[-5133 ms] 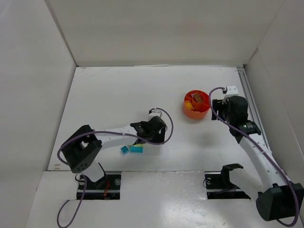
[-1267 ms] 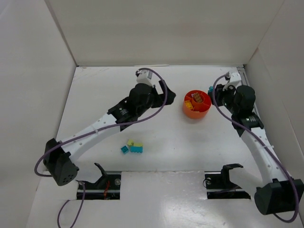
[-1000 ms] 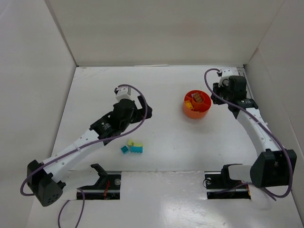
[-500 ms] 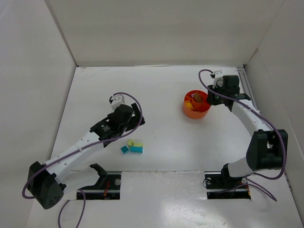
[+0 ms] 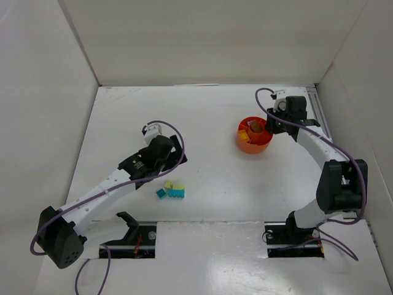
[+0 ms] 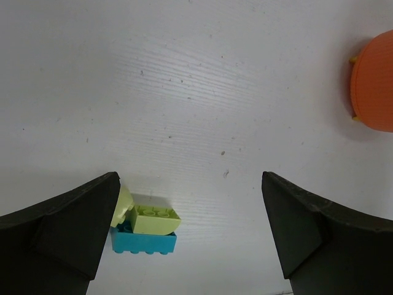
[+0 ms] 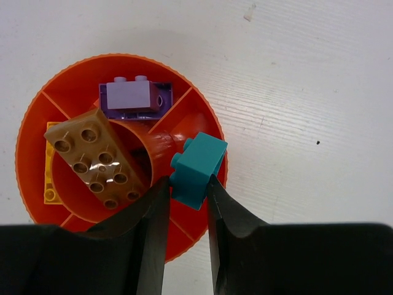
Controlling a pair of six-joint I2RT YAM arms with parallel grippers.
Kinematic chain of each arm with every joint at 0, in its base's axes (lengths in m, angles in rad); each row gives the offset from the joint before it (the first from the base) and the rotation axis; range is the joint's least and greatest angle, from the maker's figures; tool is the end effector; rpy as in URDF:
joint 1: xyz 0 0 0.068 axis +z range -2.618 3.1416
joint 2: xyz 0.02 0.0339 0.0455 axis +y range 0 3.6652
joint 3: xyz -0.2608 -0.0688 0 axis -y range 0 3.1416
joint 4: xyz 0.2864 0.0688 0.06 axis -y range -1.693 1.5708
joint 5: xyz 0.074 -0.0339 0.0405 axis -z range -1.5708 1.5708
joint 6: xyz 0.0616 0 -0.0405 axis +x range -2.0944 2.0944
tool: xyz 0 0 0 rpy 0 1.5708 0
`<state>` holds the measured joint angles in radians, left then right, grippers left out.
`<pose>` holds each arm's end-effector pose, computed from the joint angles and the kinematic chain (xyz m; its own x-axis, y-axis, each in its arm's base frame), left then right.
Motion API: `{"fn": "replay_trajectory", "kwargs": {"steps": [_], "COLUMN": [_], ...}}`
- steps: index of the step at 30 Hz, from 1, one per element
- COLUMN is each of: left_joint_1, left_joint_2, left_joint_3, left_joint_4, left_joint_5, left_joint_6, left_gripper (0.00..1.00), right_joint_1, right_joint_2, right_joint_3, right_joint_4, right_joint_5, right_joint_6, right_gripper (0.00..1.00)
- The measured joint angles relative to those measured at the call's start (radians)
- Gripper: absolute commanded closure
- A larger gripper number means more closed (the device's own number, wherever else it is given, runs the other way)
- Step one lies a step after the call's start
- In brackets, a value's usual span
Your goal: Sort the legos into containers by color
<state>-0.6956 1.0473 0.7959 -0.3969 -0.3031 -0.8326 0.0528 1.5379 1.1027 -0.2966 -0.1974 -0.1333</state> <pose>0.2327 -0.1703 0.2461 -0.6293 -0.3943 -0.6697 -0.0542 0.8819 -0.4683 0.3952 0.0330 0.2180 -0.6351 -0.1641 -0.7548 -0.2844 0.9582 0.0310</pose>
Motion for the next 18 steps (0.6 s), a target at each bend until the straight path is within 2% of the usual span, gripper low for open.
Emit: {"fn": "replay_trajectory", "kwargs": {"steps": [1, 8, 18], "left_joint_1": [0.002, 0.004, 0.004], "left_joint_2": [0.003, 0.023, 0.024], "left_joint_3": [0.001, 0.005, -0.006], "left_joint_4": [-0.006, -0.050, -0.116], "left_joint_5": [0.000, 0.008, 0.031], "left_joint_6": [-0.003, -0.025, -0.093], "left_gripper": [0.00, 0.00, 0.00], "right_joint_1": [0.000, 0.000, -0.001], "right_joint_2": [0.000, -0.002, -0.070], "right_joint_3": [0.000, 0.000, -0.007], "right_joint_4": [0.003, 0.021, 0.019], "right_joint_5": [-0.002, -0.005, -0.012], "right_joint_6": [0.003, 0.011, 0.011], "right_gripper": [0.64, 0.51, 0.47]}}
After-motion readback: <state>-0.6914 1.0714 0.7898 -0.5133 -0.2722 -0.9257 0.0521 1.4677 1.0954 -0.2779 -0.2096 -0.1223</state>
